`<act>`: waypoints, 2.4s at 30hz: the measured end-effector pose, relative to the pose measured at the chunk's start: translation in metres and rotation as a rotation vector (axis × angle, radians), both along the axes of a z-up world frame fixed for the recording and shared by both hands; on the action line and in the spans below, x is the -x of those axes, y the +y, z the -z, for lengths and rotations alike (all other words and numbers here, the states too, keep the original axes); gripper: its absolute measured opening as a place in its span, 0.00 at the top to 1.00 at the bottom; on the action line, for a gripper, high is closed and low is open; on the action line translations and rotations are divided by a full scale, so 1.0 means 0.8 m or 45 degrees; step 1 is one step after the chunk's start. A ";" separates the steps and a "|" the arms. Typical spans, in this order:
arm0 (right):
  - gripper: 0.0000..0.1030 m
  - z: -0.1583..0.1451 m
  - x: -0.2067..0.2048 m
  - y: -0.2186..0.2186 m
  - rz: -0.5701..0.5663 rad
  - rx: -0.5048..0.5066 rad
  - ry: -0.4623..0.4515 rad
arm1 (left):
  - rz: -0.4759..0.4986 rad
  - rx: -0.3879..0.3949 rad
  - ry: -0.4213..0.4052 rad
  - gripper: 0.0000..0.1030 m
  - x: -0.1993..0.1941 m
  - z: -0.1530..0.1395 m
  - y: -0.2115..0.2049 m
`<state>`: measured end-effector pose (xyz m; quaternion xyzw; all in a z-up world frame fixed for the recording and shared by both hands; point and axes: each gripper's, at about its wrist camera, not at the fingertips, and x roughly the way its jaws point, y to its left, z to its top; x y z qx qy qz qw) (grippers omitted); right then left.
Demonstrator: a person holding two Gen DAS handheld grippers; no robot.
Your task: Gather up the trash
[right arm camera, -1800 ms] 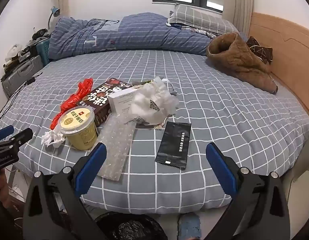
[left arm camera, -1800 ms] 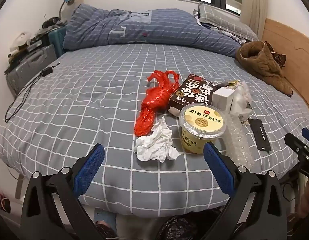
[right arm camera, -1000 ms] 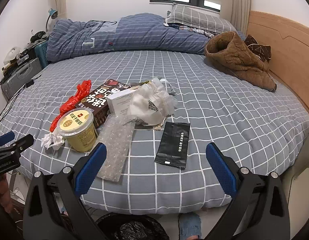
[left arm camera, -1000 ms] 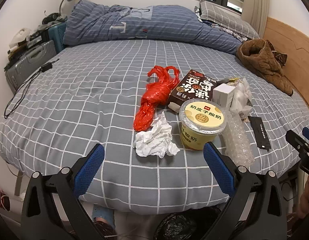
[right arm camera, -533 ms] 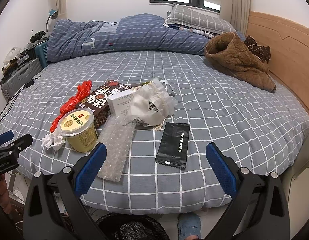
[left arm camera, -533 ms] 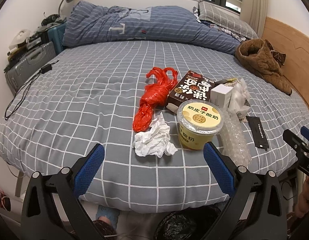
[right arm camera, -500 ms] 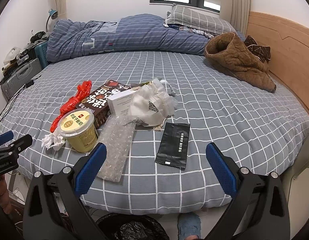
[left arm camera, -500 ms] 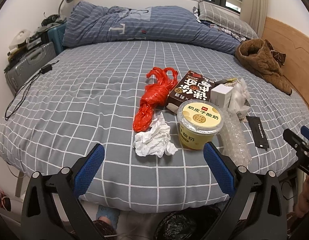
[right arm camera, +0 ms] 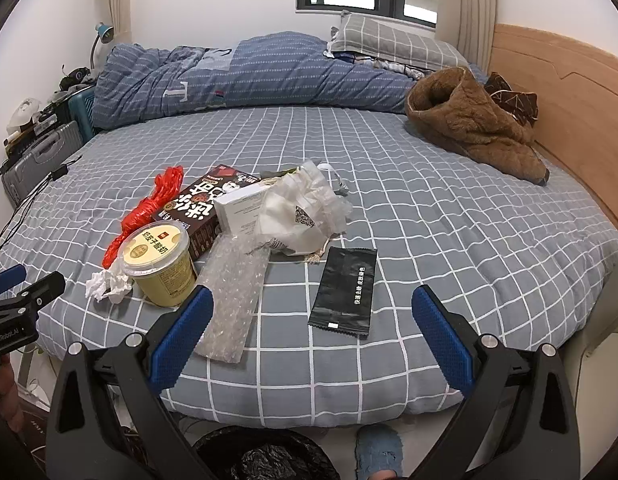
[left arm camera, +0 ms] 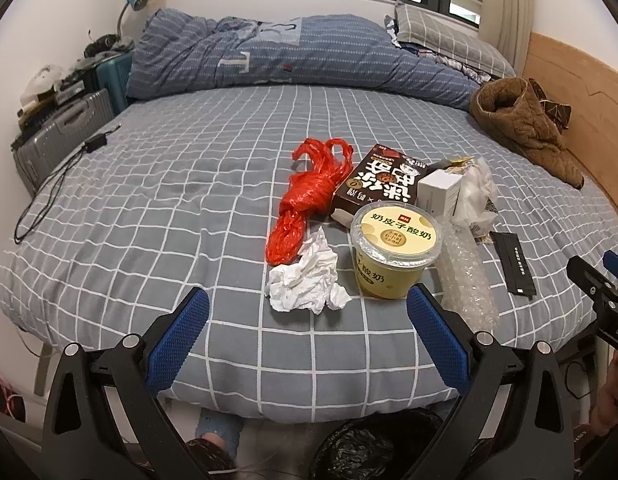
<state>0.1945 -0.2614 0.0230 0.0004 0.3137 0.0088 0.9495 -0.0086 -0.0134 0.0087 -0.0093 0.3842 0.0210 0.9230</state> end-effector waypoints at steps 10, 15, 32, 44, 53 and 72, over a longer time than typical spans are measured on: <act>0.07 0.000 0.000 -0.007 0.019 0.002 0.003 | 0.015 -0.006 0.018 0.06 -0.004 0.006 -0.008; 0.07 0.000 0.000 -0.008 0.018 0.003 0.002 | 0.013 -0.006 0.019 0.06 -0.005 0.007 -0.008; 0.07 0.000 0.000 -0.008 0.019 0.003 0.001 | 0.011 -0.005 0.021 0.06 -0.005 0.006 -0.010; 0.07 0.001 0.000 -0.007 0.017 -0.003 0.002 | 0.019 0.001 0.022 0.06 -0.003 0.007 -0.010; 0.07 0.015 -0.019 0.030 -0.055 0.009 0.044 | 0.000 0.001 0.060 0.06 -0.020 0.024 -0.001; 0.12 0.088 -0.095 0.096 -0.137 -0.001 0.219 | -0.001 0.046 0.185 0.17 -0.077 0.091 0.031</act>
